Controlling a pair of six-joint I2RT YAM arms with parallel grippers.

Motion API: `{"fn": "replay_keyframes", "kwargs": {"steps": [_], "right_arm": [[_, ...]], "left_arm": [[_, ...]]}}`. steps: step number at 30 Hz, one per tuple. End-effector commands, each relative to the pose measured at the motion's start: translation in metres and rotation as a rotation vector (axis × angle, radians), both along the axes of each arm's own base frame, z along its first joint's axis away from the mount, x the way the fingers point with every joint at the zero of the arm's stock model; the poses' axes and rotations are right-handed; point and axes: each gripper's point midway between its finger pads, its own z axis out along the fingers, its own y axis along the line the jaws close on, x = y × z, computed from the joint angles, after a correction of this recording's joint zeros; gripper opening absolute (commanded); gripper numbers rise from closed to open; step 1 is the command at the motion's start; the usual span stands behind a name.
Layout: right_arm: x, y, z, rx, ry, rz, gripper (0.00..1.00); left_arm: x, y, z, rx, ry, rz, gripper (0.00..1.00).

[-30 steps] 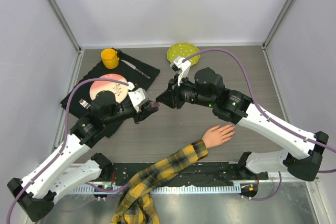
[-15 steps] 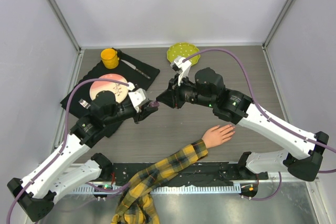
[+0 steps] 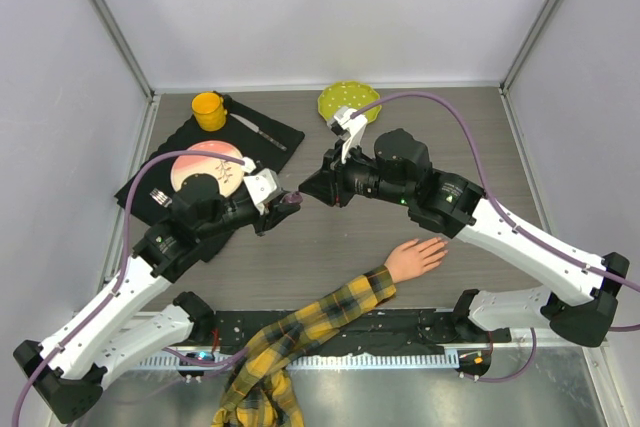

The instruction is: Paint the nails

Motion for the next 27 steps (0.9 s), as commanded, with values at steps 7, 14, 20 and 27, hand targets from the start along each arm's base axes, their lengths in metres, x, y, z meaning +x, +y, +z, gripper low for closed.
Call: {"fn": "replay_keyframes", "kwargs": {"steps": [7,14,20,27], "right_arm": [[0.0000,-0.0069,0.0321,0.059,-0.059,-0.017,0.01],[0.0018,-0.0094,0.0310,0.050,-0.059,-0.030,0.01],[0.0013,-0.0100,0.0322,0.052,-0.061,-0.030,0.01],[0.0014,-0.0125,0.0346,0.055,-0.068,-0.037,0.01]], "left_arm": [[0.0019,0.0007,0.0152,-0.032,-0.055,0.006,0.00],[0.0024,0.0024,0.0161,-0.033,-0.064,0.015,0.00],[0.0024,0.0021,0.0161,-0.034,-0.066,0.013,0.00],[0.0029,0.0027,0.0147,-0.030,-0.063,0.018,0.00]]}}
